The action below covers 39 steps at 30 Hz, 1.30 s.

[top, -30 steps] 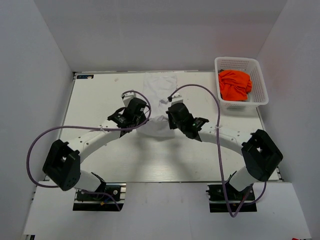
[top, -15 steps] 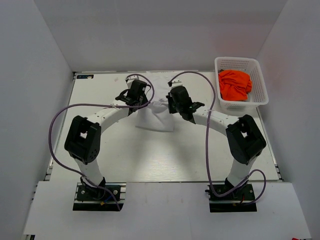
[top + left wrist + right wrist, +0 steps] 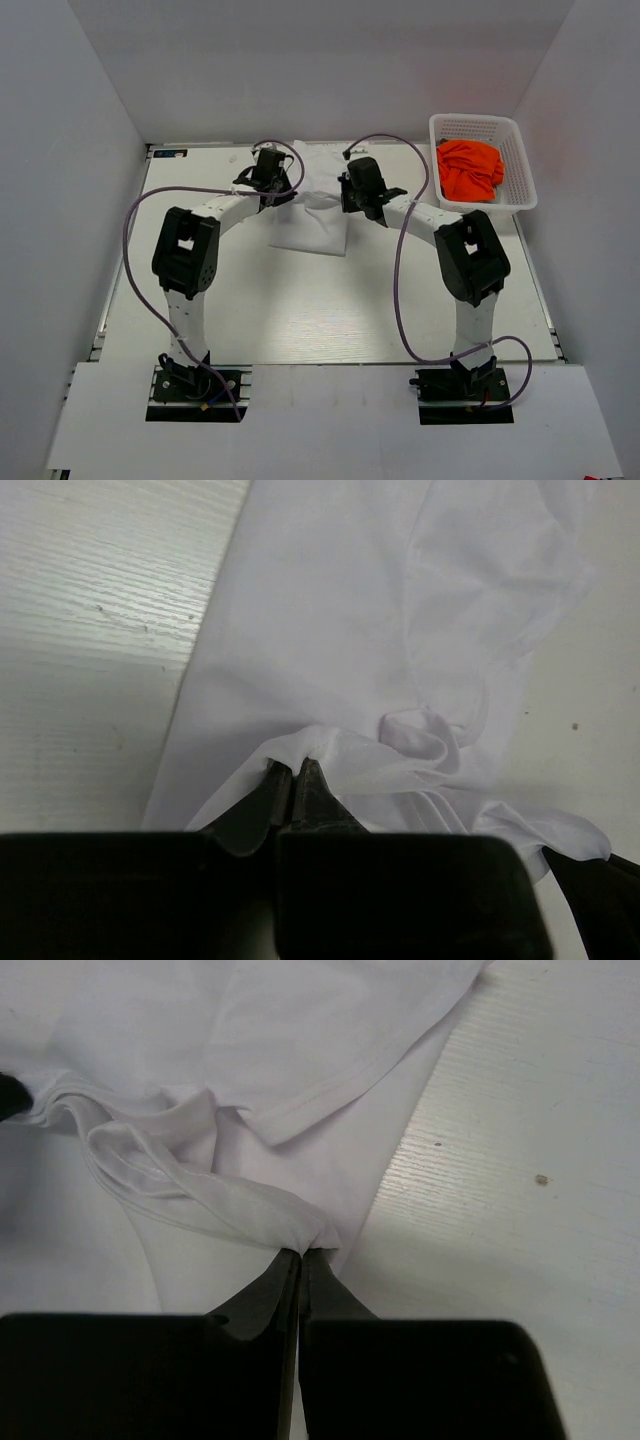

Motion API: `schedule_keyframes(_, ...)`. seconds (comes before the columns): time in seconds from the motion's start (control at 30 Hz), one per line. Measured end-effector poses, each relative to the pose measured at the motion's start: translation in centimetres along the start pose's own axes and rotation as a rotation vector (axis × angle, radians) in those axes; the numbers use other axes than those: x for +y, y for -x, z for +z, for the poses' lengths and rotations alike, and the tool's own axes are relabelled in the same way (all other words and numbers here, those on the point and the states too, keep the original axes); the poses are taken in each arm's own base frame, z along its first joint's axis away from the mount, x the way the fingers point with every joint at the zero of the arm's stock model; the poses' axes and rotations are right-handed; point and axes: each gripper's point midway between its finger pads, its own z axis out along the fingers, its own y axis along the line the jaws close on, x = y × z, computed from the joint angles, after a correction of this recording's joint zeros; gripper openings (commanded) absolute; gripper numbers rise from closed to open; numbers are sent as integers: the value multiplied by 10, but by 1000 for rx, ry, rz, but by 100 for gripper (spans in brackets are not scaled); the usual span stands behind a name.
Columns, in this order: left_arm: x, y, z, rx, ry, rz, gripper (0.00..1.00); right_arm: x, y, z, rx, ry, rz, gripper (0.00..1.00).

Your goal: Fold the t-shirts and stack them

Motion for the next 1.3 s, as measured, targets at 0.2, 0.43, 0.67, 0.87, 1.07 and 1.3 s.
schedule_keyframes(0.2,10,-10,30,47,22,-17,84,-6,-13,33,57,-1,30,64)
schedule_keyframes(0.43,21,29,29,-27,52,-48,100,-18,-11,47,80,-13,59,90)
schedule_keyframes(0.67,17,46,-12,-64,-17,1,100,-8,-5,-9,53,70,92,90)
schedule_keyframes(0.87,-1,7,-53,-4,-182,92,100,19,-30,-49,74,238,106,90)
schedule_keyframes(1.07,-23,-19,-36,92,-307,153,100,51,-43,-56,101,407,83,90)
schedule_keyframes(1.3,-25,-41,7,196,-327,162,100,75,-59,-51,137,529,66,90)
